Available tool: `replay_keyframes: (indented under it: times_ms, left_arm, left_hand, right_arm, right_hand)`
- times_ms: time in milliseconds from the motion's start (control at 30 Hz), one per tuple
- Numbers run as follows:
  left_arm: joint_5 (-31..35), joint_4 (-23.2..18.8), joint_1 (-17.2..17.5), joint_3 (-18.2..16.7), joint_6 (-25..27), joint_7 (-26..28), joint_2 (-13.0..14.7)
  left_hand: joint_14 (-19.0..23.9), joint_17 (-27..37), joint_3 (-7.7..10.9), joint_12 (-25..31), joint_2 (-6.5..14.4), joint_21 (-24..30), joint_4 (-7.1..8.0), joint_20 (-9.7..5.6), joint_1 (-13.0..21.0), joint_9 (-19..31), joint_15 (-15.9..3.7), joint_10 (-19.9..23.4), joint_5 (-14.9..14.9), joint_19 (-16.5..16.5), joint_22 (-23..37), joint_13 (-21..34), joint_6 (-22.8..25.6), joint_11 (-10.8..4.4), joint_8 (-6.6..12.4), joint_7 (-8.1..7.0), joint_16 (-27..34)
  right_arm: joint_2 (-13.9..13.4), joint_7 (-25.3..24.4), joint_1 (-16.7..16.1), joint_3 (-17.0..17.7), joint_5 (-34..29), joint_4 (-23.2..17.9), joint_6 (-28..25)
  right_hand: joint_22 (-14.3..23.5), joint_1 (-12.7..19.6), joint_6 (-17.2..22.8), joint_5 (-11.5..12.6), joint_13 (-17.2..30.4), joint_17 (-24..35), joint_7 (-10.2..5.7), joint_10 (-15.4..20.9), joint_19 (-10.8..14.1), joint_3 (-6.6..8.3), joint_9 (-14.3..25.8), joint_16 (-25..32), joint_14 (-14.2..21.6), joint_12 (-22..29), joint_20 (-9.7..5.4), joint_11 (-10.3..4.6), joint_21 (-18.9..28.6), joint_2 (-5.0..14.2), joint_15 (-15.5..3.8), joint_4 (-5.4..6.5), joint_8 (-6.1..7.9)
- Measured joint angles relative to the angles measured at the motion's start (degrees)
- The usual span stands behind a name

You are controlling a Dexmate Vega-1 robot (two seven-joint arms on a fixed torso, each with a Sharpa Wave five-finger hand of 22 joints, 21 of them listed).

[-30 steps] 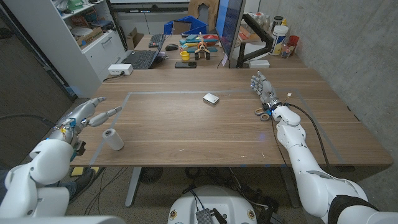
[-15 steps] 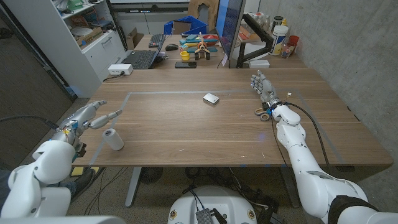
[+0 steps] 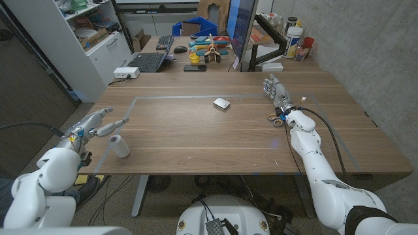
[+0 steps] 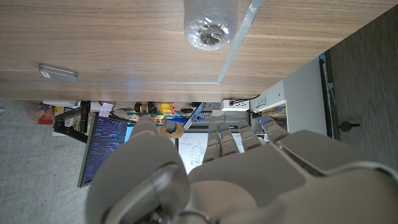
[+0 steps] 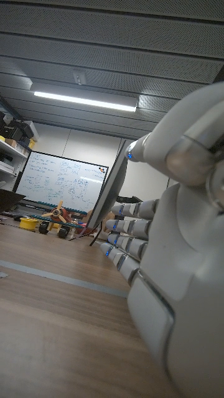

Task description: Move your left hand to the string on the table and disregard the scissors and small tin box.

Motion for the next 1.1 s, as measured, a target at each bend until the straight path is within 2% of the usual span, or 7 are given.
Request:
replay_keyframes:
  times_ms: [133, 1100]
  left_arm:
    - [0.0, 0.5, -0.1, 0.1, 0.3, -0.1, 0.3]
    - [-0.3, 3.2, -0.2, 2.0, 1.9, 0.2, 1.4]
  left_hand:
    - [0.3, 0.0, 0.00, 0.0, 0.0, 0.0, 0.00, 0.51, 0.0, 0.0, 0.29, 0.0, 0.0, 0.1, 0.0, 0.0, -0.3, 0.00, 0.00, 0.33, 0.0]
    - [0.0, 0.0, -0.19, 0.0, 0.2, 0.0, -0.18, 0.49, 0.2, 0.0, 0.57, -0.2, 0.0, 0.1, 0.0, 0.0, -0.3, 0.19, 0.00, 0.33, 0.0]
  right_arm:
    - [0.0, -0.1, 0.0, -0.1, 0.0, 0.0, -0.2]
    - [0.0, -0.5, -0.4, 0.0, -0.1, -0.3, -0.6]
  right_hand:
    - [0.0, 0.0, 0.0, 0.0, 0.0, 0.0, 0.00, 0.0, 0.0, 0.00, 0.0, 0.0, 0.0, 0.0, 0.00, 0.00, 0.0, 0.00, 0.00, 0.00, 0.00]
    - [0.0, 0.3, 0.0, 0.0, 0.0, 0.0, 0.00, 0.0, 0.0, 0.00, 0.0, 0.0, 0.0, 0.0, 0.00, 0.00, 0.0, 0.30, 0.00, 0.01, 0.00]
